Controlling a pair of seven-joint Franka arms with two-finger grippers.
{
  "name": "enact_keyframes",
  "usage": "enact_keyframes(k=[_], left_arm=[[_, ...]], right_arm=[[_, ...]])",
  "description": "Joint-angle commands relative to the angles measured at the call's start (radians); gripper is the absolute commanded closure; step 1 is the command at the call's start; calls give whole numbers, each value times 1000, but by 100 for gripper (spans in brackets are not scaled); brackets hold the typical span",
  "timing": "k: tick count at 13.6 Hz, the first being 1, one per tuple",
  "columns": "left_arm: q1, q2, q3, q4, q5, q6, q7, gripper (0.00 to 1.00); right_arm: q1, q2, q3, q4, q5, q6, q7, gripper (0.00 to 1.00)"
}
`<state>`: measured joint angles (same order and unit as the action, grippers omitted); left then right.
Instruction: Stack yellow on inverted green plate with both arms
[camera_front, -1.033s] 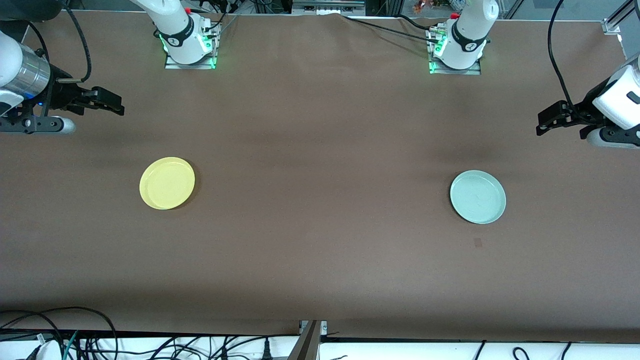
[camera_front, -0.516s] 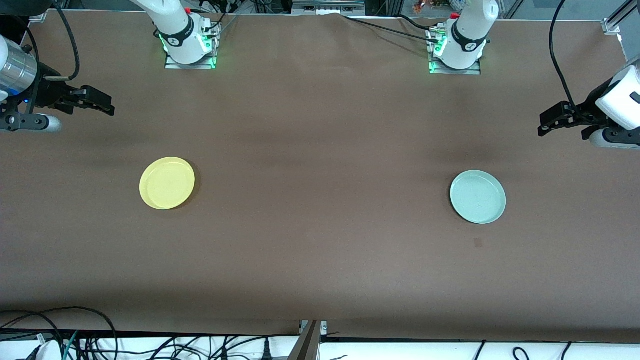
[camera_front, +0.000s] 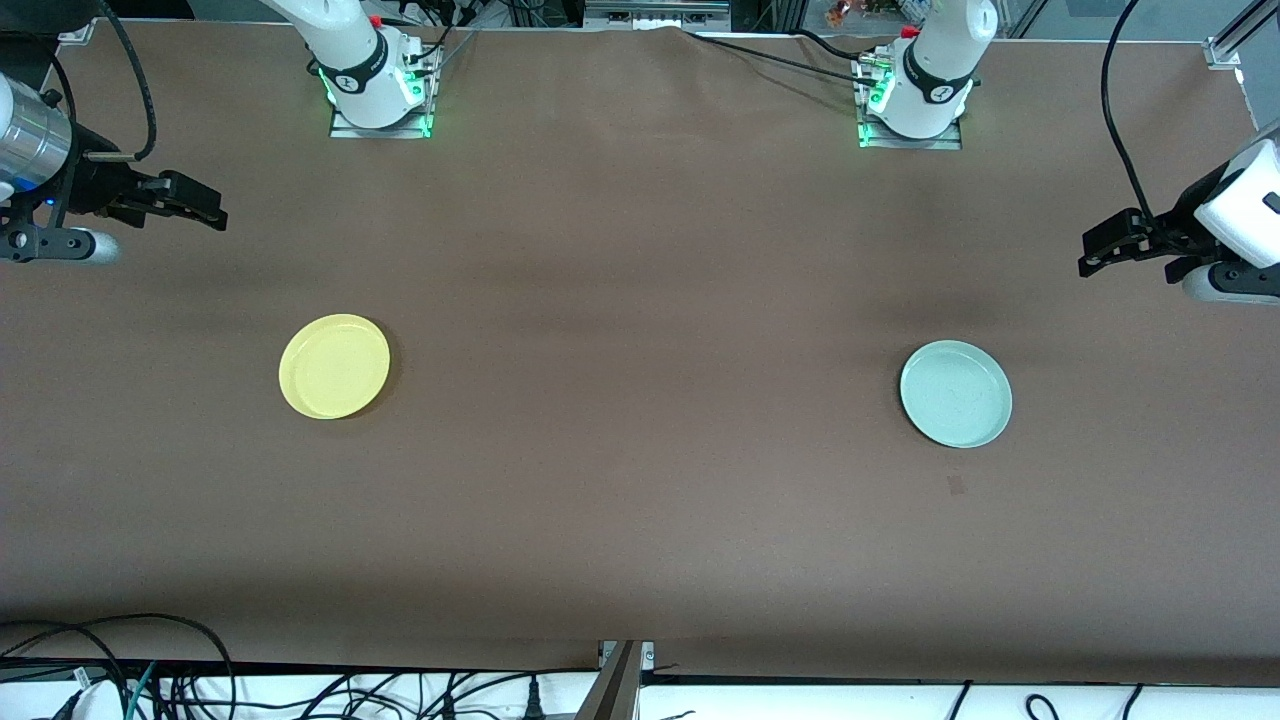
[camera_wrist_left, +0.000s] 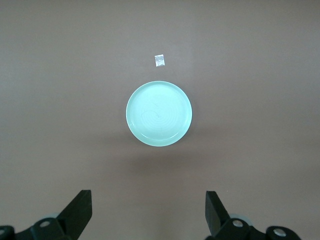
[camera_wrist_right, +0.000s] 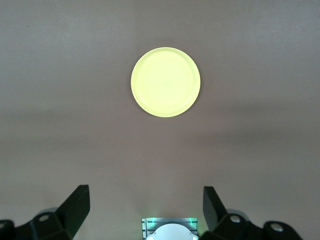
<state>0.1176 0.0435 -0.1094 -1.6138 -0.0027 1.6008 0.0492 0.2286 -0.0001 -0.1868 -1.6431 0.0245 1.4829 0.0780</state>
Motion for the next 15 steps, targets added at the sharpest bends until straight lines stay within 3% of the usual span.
enact_keyframes(k=[1,7,10,15], left_arm=[[7,24,-1,37,-20,-2,15,0],[25,21,-1,25,-43,11,9,0],[22,16,-13,40,-26,-80,9,0],[17,24,-12,26,-20,-85,1,0]], right_arm=[[3,-11,3,6,-14,-18,8,0],[3,-12,3,6,-14,-26,9,0],[3,-11,3,8,-14,-24,9,0],[3,-12,1,6,-14,-27,9,0]])
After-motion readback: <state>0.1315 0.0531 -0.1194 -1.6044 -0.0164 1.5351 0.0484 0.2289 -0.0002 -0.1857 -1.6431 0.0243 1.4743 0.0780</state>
